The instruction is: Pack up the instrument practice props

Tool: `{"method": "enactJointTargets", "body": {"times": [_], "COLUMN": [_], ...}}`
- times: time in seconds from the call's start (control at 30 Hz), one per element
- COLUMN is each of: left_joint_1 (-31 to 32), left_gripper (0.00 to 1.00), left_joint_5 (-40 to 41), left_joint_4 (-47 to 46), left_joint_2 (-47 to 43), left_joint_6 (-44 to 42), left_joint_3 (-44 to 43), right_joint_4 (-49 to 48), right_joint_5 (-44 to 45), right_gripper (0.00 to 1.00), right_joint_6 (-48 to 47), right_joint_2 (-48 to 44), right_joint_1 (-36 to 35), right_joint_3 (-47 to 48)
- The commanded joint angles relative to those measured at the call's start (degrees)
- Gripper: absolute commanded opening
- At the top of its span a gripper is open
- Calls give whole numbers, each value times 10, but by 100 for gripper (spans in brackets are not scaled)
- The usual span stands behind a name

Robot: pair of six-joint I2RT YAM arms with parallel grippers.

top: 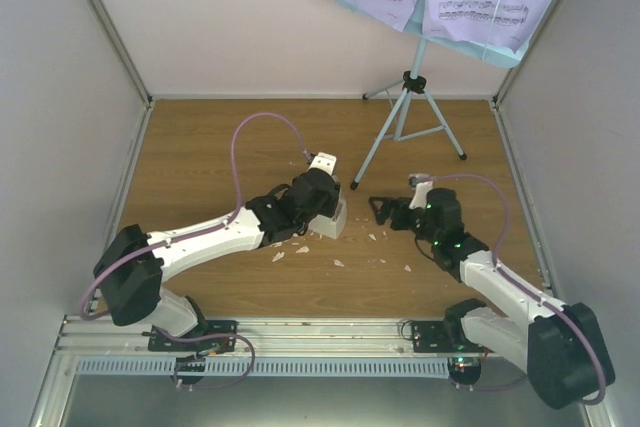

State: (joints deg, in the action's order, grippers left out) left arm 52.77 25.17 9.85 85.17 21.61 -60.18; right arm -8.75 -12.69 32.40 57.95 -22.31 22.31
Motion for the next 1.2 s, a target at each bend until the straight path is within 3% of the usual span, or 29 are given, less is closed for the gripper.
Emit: {"method": "enactJointTargets", "body": {"times": [0.0,0.07,0.23,0.4,0.63,0.87,1.03,1.17], "left_joint_1": [-12,-16,-31,-40,-181,-276,-281,-281], "left_gripper": [38,47,80,99,99,99,99,99], "left_joint_5": [35,18,-67,-109,-358,-450,-493,-468], "left_joint_4": [-64,-64,-77,-97,-54,-67,-32,-9], "left_joint_2": [24,27,10,-44,-82,-111,-113,-125], "left_joint_6": [18,19,12,-20,-95,-85,-92,-122], "left_joint_3": [-41,-44,-29,6,-32,-47,-64,-64], "right_joint_4": [-52,-74,-94,-98,-151,-190,-176,-156], "right_joint_5": [82,107,183,290,353,342,331,353], "right_gripper": [100,100,100,100,99,100,100,100], "right_joint_6": [3,9,20,57,95,132,126,120], "right_joint_2": [9,17,42,58,163,266,335,388], "right_joint_1": [-111,-144,-198,-276,-342,-353,-353,-353], "right_joint_3": [-14,-27,-33,-28,-8,22,63,102]}}
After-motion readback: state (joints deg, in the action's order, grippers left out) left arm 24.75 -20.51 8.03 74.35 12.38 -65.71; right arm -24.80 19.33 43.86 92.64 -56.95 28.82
